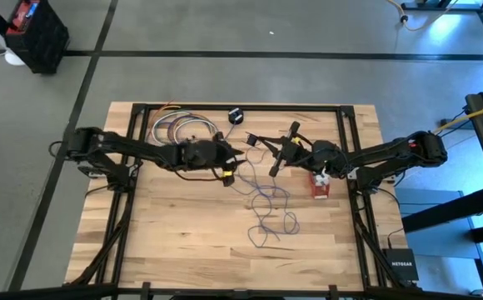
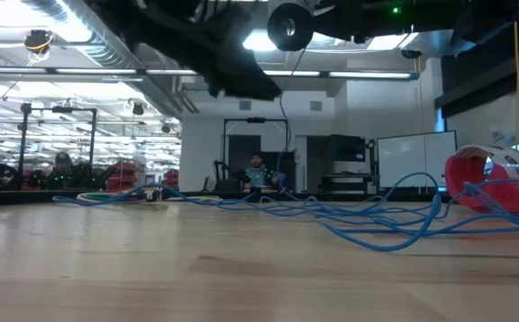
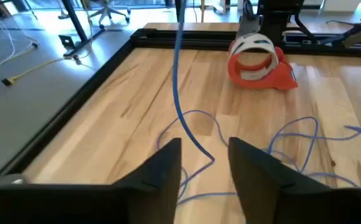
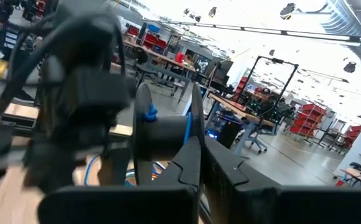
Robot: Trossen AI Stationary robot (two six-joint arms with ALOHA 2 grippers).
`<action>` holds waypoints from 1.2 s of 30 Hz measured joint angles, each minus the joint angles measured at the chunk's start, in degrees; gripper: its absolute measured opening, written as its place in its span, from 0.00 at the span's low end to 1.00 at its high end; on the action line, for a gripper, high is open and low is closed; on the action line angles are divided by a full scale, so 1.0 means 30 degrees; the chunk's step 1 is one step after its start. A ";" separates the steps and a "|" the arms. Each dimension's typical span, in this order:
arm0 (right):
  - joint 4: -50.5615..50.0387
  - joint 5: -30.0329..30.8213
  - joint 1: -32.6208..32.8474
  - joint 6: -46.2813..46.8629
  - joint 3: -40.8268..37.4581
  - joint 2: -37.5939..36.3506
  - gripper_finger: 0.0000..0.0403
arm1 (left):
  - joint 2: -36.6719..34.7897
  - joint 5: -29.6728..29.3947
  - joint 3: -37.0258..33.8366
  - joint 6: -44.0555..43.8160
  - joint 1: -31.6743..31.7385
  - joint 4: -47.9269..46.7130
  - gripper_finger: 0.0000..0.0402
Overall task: Coil cords
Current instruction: Coil the blue wire onto the spool
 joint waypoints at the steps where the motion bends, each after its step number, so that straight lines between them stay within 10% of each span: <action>1: 0.0016 0.0004 0.0000 -0.0007 0.0000 -0.0001 0.03 | 0.0436 0.0003 0.0003 -0.0002 0.0008 0.0562 0.35; 12: 0.0097 0.0000 0.0000 -0.0019 0.0000 0.0000 0.03 | 0.2376 -0.0856 0.0007 -0.0650 0.0974 0.3020 0.35; 24: 0.0180 0.0000 0.0000 -0.0029 0.0000 0.0000 0.03 | 0.2346 -0.1254 0.0021 0.1180 0.1005 0.3476 0.03; 36: -0.0155 0.0000 0.0000 -0.0029 0.0000 0.0000 0.03 | -0.2460 -0.4597 0.0022 0.2598 0.0984 -0.0223 0.01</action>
